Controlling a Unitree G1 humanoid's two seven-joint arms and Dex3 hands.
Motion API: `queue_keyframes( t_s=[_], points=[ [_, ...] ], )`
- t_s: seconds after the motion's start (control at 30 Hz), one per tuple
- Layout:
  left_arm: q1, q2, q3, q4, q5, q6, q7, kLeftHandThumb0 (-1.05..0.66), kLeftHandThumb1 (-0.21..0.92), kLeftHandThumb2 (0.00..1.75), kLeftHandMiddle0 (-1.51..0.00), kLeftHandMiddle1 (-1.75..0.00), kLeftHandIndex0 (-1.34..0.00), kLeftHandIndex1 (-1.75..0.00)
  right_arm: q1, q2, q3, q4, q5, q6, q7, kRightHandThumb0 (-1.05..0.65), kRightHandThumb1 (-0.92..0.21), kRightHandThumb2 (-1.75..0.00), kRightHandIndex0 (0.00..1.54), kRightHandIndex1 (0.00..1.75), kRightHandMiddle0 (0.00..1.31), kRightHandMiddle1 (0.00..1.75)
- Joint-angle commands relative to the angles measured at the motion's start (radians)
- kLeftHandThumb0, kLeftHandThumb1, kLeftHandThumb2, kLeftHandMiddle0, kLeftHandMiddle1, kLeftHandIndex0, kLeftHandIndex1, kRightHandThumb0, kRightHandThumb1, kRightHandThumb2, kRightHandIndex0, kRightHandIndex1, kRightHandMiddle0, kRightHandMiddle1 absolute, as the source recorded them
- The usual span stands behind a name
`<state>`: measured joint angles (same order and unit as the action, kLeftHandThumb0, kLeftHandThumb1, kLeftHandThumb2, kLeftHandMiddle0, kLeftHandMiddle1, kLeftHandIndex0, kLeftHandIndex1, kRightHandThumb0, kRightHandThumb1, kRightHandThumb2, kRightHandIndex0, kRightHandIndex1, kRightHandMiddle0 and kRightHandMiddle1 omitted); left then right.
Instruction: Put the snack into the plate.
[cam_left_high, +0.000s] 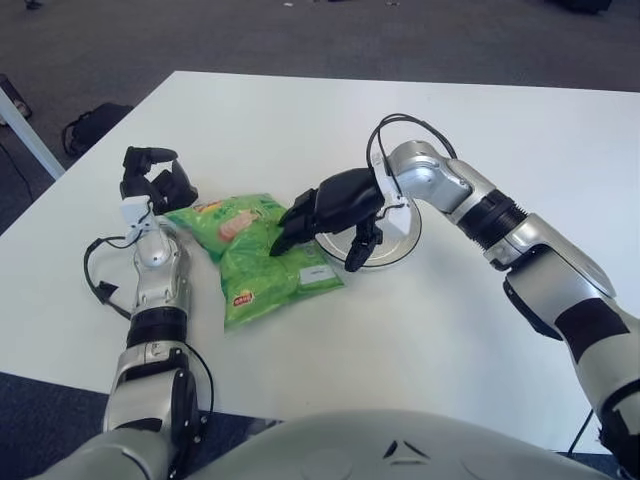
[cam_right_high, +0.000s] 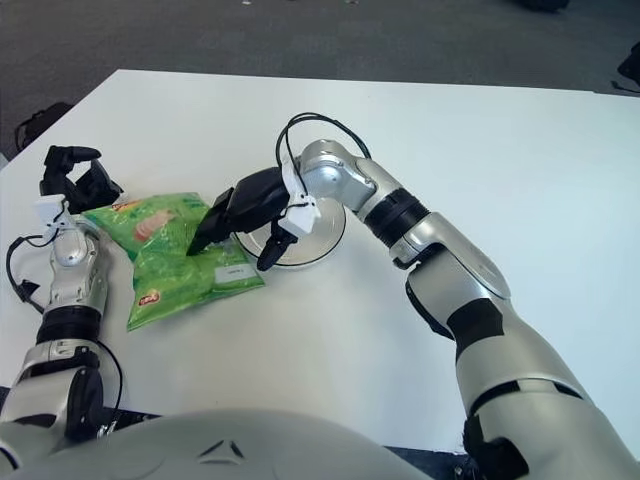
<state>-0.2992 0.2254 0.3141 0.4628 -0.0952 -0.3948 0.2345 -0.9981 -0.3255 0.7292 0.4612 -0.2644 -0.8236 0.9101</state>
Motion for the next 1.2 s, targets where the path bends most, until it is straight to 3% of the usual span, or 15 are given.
queue_keyframes(
  t_s=[0.0, 0.2, 0.43, 0.53, 0.83, 1.17],
  points=[
    [0.053, -0.033, -0.009, -0.015, 0.024, -0.005, 0.016, -0.4, 0.62, 0.94, -0.96, -1.75, -0.39, -1.75, -0.007, 0.009, -0.006, 0.006, -0.049, 0.031, 0.017, -0.41, -0.92, -0.93, 0.16, 0.07, 0.0, 0.33],
    [0.071, -0.045, -0.006, -0.071, 0.055, -0.041, 0.041, -0.4, 0.62, 0.94, -0.97, -1.75, -0.39, -1.75, -0.03, 0.062, -0.012, 0.132, -0.144, 0.059, -0.068, -0.38, -0.92, -0.9, 0.14, 0.05, 0.0, 0.29],
    [0.09, -0.061, 0.0, -0.126, 0.08, -0.096, 0.068, -0.4, 0.61, 0.94, -0.98, -1.75, -0.39, -1.75, -0.018, 0.07, -0.038, 0.135, -0.148, 0.108, -0.073, -0.31, -0.86, -0.95, 0.12, 0.03, 0.0, 0.16],
    [0.102, -0.068, 0.0, -0.155, 0.094, -0.117, 0.081, -0.39, 0.62, 0.94, -0.97, -1.75, -0.38, -1.75, -0.016, 0.069, -0.047, 0.132, -0.149, 0.131, -0.071, -0.25, -0.78, -1.04, 0.12, 0.03, 0.0, 0.14],
    [0.138, -0.07, -0.013, -0.218, 0.17, -0.206, 0.1, -0.4, 0.61, 0.94, -0.96, -1.75, -0.39, -1.75, -0.043, 0.082, -0.056, 0.154, -0.187, 0.204, -0.083, -0.16, -0.72, -1.14, 0.13, 0.02, 0.0, 0.16],
    [0.169, -0.058, -0.03, -0.255, 0.226, -0.253, 0.087, -0.4, 0.61, 0.95, -0.98, -1.75, -0.39, -1.75, -0.044, 0.116, -0.065, 0.225, -0.265, 0.263, -0.201, -0.17, -0.77, -1.14, 0.06, 0.0, 0.0, 0.17]
  ],
)
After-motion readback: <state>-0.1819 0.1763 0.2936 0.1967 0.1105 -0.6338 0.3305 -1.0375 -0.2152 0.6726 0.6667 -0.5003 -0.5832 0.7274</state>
